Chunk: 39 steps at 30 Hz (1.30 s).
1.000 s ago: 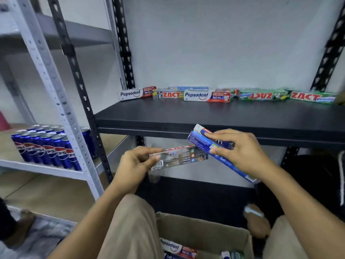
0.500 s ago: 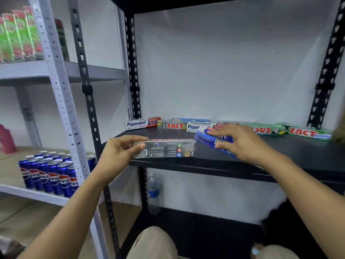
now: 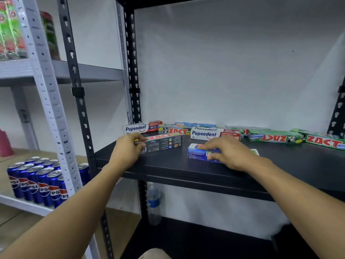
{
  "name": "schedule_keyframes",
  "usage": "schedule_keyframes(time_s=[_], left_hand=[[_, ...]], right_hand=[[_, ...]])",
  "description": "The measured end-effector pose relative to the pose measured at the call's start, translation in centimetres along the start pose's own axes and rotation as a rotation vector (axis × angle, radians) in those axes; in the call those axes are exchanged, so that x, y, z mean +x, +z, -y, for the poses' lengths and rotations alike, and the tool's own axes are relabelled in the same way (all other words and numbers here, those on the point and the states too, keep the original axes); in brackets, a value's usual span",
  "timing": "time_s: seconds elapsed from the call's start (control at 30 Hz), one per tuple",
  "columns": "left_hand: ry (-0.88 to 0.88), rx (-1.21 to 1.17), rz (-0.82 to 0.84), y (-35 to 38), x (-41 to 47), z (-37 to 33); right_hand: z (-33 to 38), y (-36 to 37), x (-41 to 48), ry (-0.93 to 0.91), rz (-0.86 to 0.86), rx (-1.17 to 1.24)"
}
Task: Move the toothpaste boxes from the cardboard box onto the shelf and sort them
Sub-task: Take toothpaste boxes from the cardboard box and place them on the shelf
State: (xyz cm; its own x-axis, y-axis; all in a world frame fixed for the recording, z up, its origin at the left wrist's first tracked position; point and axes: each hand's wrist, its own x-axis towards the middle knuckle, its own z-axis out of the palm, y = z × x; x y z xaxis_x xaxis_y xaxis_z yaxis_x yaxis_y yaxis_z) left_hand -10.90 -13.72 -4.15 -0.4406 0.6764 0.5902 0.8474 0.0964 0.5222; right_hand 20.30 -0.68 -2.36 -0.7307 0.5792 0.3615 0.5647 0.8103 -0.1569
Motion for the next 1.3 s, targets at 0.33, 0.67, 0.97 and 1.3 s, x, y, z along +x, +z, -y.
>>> schedule_keyframes(time_s=[0.33, 0.67, 0.97, 1.3], left_hand=[[-0.067, 0.076, -0.006, 2.1, 6.8, 4.2], [-0.112, 0.209, -0.106, 2.7, 9.8, 6.8], [-0.171, 0.159, -0.178, 2.8, 10.0, 7.5], [-0.156, 0.152, -0.165, 2.8, 9.9, 7.4]], right_hand=[[0.5, 3.1, 7.4, -0.081, -0.004, -0.04], [2.0, 6.2, 15.2, -0.081, -0.01, -0.089], [2.9, 7.6, 19.6, -0.031, -0.055, -0.194], [2.5, 8.6, 19.8, -0.049, -0.113, -0.207]])
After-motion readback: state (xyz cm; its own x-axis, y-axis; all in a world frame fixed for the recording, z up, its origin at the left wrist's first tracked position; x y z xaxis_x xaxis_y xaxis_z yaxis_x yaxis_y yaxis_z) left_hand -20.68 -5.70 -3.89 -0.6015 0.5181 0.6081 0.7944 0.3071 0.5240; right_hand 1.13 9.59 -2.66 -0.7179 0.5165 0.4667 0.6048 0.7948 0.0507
